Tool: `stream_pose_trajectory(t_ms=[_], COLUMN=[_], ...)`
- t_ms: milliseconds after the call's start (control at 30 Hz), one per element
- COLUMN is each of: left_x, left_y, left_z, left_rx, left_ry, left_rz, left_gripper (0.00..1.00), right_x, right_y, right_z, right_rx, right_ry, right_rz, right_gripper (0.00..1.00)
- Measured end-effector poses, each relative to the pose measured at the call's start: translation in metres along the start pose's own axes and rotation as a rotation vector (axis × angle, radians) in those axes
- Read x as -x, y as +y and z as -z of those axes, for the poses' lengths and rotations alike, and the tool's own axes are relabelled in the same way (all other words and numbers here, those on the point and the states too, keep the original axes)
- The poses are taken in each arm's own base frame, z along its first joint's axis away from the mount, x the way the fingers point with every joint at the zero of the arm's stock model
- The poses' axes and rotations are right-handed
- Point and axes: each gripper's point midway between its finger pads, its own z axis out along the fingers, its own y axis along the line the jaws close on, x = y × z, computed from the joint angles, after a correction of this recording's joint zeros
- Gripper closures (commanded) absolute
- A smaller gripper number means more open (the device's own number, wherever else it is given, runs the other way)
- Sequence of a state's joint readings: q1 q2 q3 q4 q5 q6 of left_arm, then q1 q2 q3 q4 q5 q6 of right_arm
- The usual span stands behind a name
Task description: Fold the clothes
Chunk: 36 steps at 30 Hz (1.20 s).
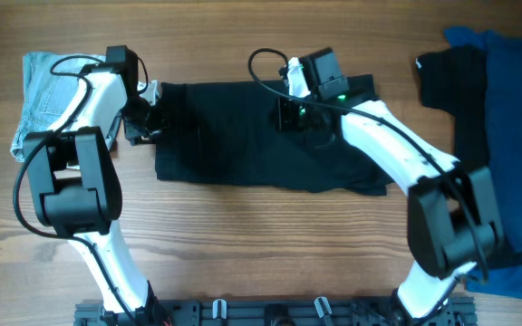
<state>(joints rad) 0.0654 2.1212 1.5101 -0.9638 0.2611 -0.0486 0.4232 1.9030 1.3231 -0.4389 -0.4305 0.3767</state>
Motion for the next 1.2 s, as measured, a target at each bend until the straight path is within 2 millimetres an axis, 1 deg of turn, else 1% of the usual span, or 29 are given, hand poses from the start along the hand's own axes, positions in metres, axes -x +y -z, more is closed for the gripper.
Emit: stream_pose_trajectory(t_ms=[67,167,367,567,733,833,900,1033,1133,1200], left_x=[0.0,0.0,-0.002,-0.004,-0.006,-0.006,-0.007,-0.008,-0.008,-0.008], left_y=[0.0,0.0,-0.013,-0.019,-0.021,-0.022,-0.022,-0.022,-0.023,-0.024], left_z=[-0.002,-0.003,-0.003,-0.004,-0.005,-0.007,-0.009,-0.011,-0.011,-0.011], left_rx=[-0.004,-0.011,-0.092,-0.13,-0.145,-0.151,-0.153,-0.16,-0.165,-0.168], left_ry=[-0.002,-0.02,-0.016,-0.009,-0.001,0.001,0.006,0.009,0.01,0.01], left_rz=[0.0,0.0,0.007,0.01,0.012,0.015,0.015,0.014,0.015,0.014], left_gripper=[0.29,0.31,0.32,0.33,0.47,0.65,0.83,0.9,0.92,0.96], right_x=[-0.01,-0.019,-0.019,-0.019,-0.025,-0.026,-0.025,-0.028,-0.029,-0.029], right_y=[-0.003,-0.009,-0.008,-0.008,-0.016,-0.018,-0.018,-0.022,-0.026,-0.027], right_z=[-0.017,-0.029,-0.03,-0.03,-0.029,-0.029,-0.029,-0.029,-0.028,-0.028], right_rx=[0.006,0.004,0.007,0.006,-0.035,-0.049,-0.052,-0.071,-0.094,-0.102], right_ry=[0.04,0.075,0.08,0.08,0.096,0.094,0.093,0.1,0.097,0.095], right_rz=[-0.041,-0.072,-0.111,-0.155,-0.221,-0.241,-0.245,-0.276,-0.291,-0.294], right_gripper=[0.93,0.92,0.92,0.91,0.91,0.9,0.9,0.9,0.89,0.9])
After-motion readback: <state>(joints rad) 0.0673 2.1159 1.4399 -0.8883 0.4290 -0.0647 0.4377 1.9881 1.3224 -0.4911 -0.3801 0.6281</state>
